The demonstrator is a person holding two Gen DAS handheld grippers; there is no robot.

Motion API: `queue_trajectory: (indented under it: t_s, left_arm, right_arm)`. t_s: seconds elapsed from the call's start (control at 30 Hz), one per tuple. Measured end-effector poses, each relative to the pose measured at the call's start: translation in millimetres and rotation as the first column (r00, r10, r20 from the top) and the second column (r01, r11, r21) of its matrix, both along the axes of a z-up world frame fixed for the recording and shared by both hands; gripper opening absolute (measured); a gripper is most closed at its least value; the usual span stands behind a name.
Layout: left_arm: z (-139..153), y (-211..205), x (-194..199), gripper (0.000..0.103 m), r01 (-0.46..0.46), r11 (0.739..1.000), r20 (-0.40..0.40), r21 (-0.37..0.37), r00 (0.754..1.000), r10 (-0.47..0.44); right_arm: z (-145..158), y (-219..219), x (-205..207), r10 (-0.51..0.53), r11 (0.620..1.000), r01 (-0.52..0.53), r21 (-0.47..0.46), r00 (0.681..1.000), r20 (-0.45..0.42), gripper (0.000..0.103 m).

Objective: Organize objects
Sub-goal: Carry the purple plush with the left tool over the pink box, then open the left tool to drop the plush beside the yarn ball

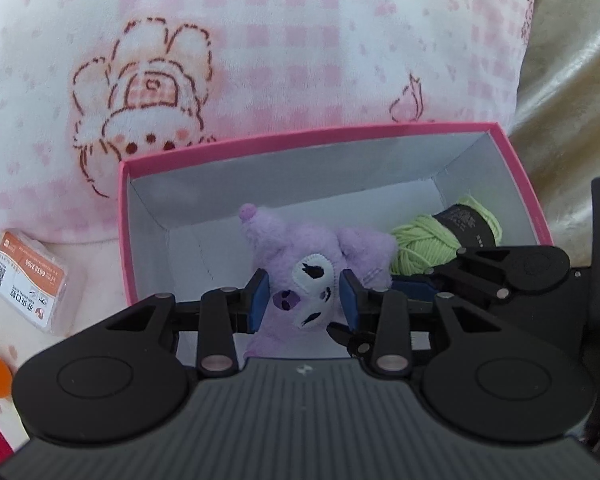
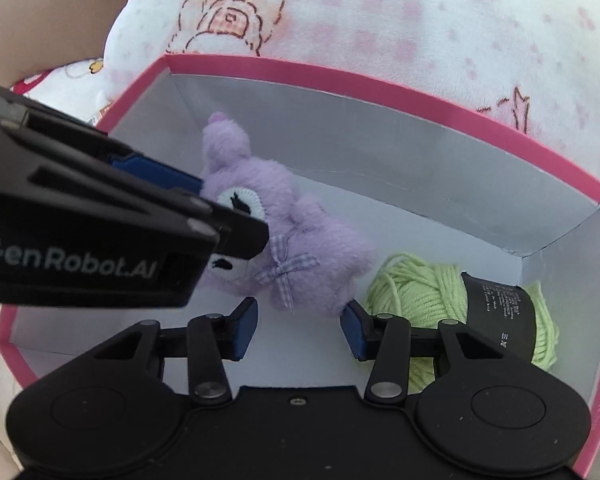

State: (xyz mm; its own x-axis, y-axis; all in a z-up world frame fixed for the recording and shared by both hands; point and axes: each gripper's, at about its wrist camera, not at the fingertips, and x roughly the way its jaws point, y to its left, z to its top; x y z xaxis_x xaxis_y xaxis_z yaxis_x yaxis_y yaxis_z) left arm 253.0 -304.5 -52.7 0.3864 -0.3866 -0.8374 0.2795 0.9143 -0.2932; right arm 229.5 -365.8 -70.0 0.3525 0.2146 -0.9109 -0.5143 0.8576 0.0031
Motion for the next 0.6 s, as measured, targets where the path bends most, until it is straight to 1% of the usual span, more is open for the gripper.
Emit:
queue_trajectory:
  t_s: [0.03, 0.07, 0.13, 0.27, 0.33, 0.37, 0.43, 0.5, 0.57, 0.6]
  left_arm:
    - [-0.6, -0.7, 0.1, 0.036, 0.002, 1.0, 0.006, 0.002, 1.0, -0.002]
    - [-1.8, -1.5, 0.4, 0.036, 0.003, 1.0, 0.012, 0.007, 1.0, -0.003]
    - [-4.9, -1.3, 0.0, 0.036, -0.01, 1.0, 0.014, 0.014, 1.0, 0.01]
    - [-9.9, 3.0, 0.1, 0.036, -0.019, 1.0, -0.005, -0.007, 1.0, 0.019]
    - [-7.3, 6.8, -0.4, 0.036, -0.029, 0.999, 0.003, -0.028, 1.0, 0.029]
    - [-4.6, 7.5, -1.1, 0.038, -0.026, 0.999, 0.016, -0.03, 1.0, 0.027]
    - [1.8, 9.4, -2.3, 0.038, -0.021, 1.0, 0.041, -0.023, 0.999, 0.022]
    - [6.7, 11.6, -2.6, 0.038, -0.015, 0.999, 0.043, -0.037, 0.999, 0.017]
    - [10.6, 15.4, -4.5, 0.039, -0.016, 0.998, 0.044, -0.055, 0.999, 0.019]
    - [12.7, 16.4, -6.1, 0.039, -0.011, 0.999, 0.053, -0.052, 0.999, 0.014]
  right_arm:
    - [-0.2, 0.3, 0.0, 0.001, 1.0, -0.001, -0.004, 1.0, 0.0, 0.05]
    - [-1.1, 1.0, 0.0, -0.003, 1.0, 0.003, -0.013, 1.0, 0.002, 0.047]
    - [-1.5, 2.3, -0.5, -0.017, 1.0, 0.017, -0.018, 1.0, 0.013, 0.047]
    - [-0.2, 0.7, -0.4, -0.079, 0.996, 0.081, -0.034, 0.996, 0.04, 0.036]
    - [1.4, -1.5, -1.1, -0.104, 0.994, 0.105, -0.023, 0.993, 0.046, 0.036]
    - [1.7, -1.8, -2.0, -0.111, 0.994, 0.112, -0.021, 0.993, 0.049, 0.036]
    - [2.4, -1.3, -3.8, -0.116, 0.993, 0.117, -0.022, 0.991, 0.062, 0.036]
    - [4.7, -1.6, -5.1, -0.123, 0.992, 0.124, -0.016, 0.989, 0.079, 0.036]
    - [7.9, -4.2, -5.4, -0.136, 0.991, 0.136, 0.01, 0.988, 0.072, 0.036]
    - [10.0, -6.0, -6.0, -0.147, 0.989, 0.146, 0.027, 0.987, 0.066, 0.036]
